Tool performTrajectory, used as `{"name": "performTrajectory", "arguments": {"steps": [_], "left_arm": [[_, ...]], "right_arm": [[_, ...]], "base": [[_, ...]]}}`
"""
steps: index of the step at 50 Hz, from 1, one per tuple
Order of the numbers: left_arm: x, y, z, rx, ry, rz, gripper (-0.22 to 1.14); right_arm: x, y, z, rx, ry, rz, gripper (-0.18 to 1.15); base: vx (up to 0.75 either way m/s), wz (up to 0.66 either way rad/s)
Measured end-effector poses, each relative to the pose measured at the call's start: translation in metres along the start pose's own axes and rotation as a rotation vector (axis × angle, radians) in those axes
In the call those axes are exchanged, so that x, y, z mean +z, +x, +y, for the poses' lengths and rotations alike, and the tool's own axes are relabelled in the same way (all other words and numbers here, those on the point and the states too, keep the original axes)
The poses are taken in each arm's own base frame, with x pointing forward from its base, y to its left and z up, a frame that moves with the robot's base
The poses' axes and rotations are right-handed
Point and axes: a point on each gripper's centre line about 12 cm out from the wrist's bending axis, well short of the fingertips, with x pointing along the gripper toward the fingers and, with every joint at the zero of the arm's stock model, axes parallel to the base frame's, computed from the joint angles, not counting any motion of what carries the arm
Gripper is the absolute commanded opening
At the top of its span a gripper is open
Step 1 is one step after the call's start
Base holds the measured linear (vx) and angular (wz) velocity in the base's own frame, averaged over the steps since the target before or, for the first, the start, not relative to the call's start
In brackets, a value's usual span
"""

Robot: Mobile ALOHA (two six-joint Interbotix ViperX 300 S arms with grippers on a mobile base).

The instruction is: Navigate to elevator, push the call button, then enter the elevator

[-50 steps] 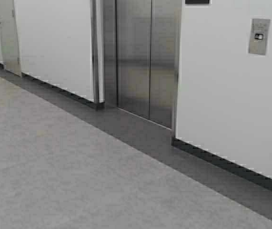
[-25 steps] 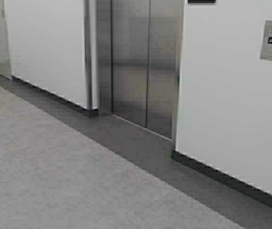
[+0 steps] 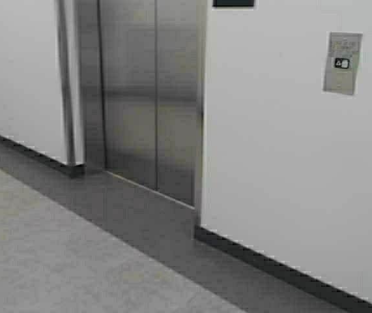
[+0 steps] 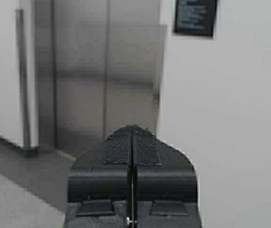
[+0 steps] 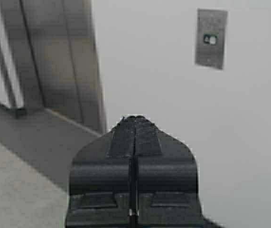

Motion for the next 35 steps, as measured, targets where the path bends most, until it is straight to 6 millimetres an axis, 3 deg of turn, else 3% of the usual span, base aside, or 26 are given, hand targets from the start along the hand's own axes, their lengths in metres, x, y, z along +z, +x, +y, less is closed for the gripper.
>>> {"name": "performTrajectory", "arguments": {"steps": [9,35], "left_arm": [[-0.003,-0.007,0.001,0.014,-0.003,0.019,0.03],[-0.002,-0.008,0.001,0.019,-0.018,0.013,0.03]], "right_arm": [[-0.006,0.009,0.005,0.027,-0.012,0.033,0.05],[-0.006,0.01,0.013,0.07,-0.062,0.038,0.05]], "base": [[0.46,-0.07],[0.44,-0.03]]}}
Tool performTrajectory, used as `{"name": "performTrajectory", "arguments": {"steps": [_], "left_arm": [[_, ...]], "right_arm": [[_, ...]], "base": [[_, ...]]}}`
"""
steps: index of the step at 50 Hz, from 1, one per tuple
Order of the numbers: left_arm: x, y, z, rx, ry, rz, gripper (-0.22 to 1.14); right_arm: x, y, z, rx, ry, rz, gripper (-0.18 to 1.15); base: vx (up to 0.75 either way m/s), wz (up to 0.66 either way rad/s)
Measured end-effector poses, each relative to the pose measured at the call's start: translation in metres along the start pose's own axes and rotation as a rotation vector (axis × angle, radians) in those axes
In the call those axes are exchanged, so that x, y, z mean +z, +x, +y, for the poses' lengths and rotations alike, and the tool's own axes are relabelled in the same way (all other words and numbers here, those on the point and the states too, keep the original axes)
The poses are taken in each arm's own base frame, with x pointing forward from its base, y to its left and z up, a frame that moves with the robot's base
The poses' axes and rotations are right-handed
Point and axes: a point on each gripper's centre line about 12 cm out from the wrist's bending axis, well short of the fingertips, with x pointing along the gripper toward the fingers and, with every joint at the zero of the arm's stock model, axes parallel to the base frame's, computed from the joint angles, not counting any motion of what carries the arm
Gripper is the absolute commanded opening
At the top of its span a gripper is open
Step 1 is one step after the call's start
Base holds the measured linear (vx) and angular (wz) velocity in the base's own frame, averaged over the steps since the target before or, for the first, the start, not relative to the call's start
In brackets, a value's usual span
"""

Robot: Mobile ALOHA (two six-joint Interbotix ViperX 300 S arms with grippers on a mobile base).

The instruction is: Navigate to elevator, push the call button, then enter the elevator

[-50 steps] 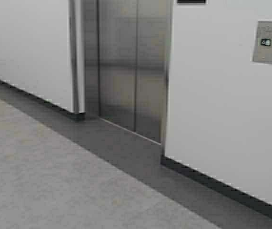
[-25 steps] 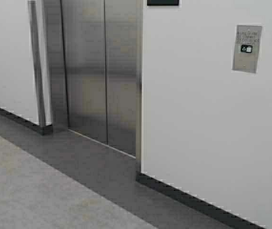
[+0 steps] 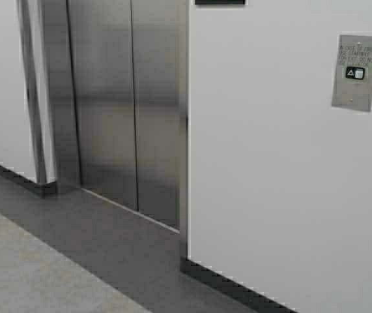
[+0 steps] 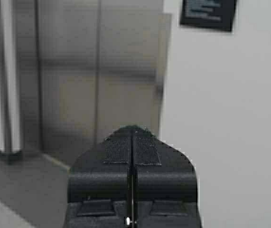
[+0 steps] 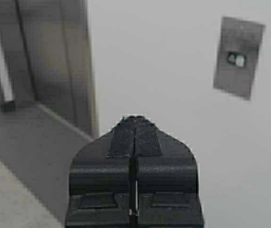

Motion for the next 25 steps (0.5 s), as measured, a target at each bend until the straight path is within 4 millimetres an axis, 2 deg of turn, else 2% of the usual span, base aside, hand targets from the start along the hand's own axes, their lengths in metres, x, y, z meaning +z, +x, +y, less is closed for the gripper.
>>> {"name": "performTrajectory", "arguments": {"steps": [10,25], "left_arm": [[0.0,0.001,0.0,-0.001,-0.006,-0.003,0.03],[0.008,-0.003,-0.008,-0.041,-0.033,-0.026,0.03]], "right_arm": [[0.002,-0.001,0.0,-0.002,-0.018,0.005,0.06],[-0.007,-0.001,0.012,0.044,-0.145,0.141,0.06]], "base": [[0.4,-0.02],[0.37,-0.07]]}}
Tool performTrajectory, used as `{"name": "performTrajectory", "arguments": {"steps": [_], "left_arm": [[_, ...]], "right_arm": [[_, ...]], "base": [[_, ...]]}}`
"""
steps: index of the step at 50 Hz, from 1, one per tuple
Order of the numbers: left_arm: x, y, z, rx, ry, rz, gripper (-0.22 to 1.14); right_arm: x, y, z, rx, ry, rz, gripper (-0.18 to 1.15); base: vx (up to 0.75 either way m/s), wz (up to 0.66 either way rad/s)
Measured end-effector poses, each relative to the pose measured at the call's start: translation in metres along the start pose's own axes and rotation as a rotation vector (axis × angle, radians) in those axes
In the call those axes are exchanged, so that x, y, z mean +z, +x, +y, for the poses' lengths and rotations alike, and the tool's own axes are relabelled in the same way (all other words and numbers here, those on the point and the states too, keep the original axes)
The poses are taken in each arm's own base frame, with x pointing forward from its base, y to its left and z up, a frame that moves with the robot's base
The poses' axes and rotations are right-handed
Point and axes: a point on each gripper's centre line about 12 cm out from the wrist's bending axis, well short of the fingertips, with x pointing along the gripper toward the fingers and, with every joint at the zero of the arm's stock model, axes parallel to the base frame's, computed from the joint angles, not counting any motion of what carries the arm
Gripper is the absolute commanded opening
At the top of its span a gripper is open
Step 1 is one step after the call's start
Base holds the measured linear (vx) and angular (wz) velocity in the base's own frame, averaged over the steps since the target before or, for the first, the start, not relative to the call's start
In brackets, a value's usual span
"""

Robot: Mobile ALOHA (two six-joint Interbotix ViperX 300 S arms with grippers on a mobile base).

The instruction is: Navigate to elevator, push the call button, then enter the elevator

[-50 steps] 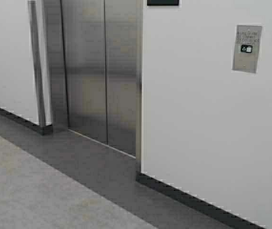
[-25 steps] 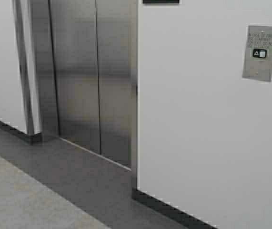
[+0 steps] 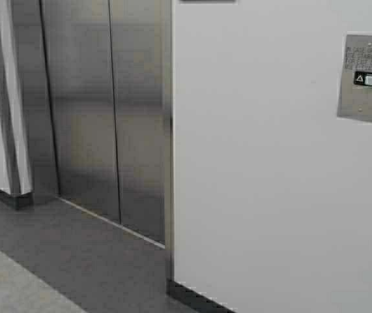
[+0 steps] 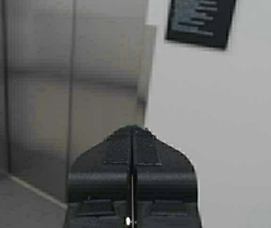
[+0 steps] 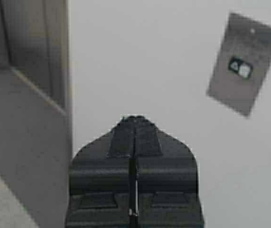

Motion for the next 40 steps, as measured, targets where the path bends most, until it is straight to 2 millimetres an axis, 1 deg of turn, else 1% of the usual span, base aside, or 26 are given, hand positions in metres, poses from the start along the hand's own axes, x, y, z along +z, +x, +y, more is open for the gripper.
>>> {"name": "performTrajectory", "arguments": {"steps": [7,13,22,28,35,40], "left_arm": [[0.002,0.001,-0.004,-0.022,-0.003,0.009,0.03],[0.004,0.001,-0.004,-0.021,-0.002,0.001,0.03],[0.009,-0.004,-0.005,-0.017,0.0,-0.011,0.03],[0.011,-0.007,-0.005,-0.017,-0.002,-0.021,0.03],[0.011,-0.008,-0.006,-0.02,-0.004,-0.019,0.03],[0.011,-0.008,-0.006,-0.019,-0.008,-0.018,0.03]], "right_arm": [[-0.004,0.0,0.008,0.025,-0.064,0.081,0.06],[-0.004,0.0,0.015,0.047,-0.116,0.124,0.06],[-0.008,-0.003,0.023,0.065,-0.191,0.222,0.06],[-0.01,-0.007,0.03,0.077,-0.294,0.304,0.06],[-0.018,-0.01,0.036,0.08,-0.433,0.388,0.06],[-0.024,-0.01,0.044,0.1,-0.516,0.432,0.06]], "base": [[0.36,-0.03],[0.36,-0.07],[0.34,-0.06],[0.33,-0.08],[0.3,-0.17],[0.26,-0.22]]}}
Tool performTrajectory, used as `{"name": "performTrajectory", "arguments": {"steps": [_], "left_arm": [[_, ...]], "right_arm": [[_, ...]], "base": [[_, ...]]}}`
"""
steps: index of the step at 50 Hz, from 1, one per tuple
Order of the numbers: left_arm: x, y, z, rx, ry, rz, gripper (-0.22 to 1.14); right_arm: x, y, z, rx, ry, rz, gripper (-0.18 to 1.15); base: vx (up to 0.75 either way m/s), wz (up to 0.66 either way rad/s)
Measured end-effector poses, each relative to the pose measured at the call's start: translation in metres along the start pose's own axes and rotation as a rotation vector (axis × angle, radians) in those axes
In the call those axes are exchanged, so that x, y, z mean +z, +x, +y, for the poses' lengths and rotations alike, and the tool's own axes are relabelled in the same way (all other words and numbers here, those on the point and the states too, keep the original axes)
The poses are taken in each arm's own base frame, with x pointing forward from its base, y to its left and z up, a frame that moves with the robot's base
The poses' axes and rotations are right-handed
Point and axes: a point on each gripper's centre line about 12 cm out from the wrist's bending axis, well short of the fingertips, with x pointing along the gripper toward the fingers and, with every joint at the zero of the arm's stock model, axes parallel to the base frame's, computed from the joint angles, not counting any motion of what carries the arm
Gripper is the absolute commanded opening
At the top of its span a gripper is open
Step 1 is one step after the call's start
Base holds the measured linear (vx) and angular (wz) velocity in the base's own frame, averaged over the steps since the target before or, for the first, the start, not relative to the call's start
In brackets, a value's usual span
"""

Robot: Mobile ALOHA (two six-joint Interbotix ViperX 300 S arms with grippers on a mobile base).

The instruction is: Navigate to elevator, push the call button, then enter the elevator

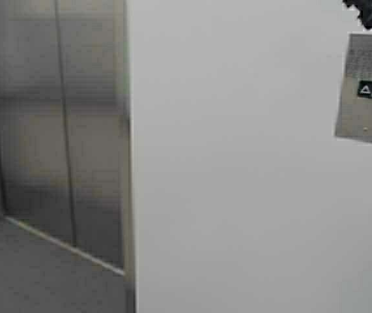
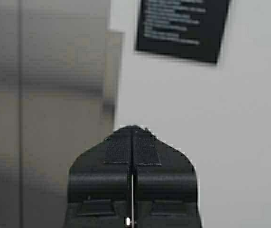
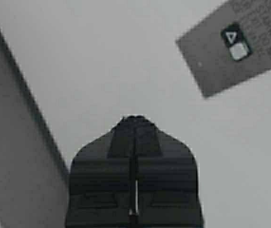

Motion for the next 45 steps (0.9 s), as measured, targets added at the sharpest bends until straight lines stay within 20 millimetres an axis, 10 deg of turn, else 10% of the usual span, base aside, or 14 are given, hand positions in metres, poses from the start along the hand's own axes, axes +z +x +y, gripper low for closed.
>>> {"name": "performTrajectory", "arguments": {"steps": [35,45], "left_arm": [[0.0,0.0,0.001,0.007,-0.048,0.001,0.03],[0.004,-0.002,0.001,0.007,-0.058,-0.015,0.03]], "right_arm": [[0.025,0.046,0.058,-0.253,-0.613,0.302,0.06],[0.006,0.079,0.086,-0.335,-0.663,0.385,0.06]], "base": [[0.15,-0.14],[0.06,0.03]]}}
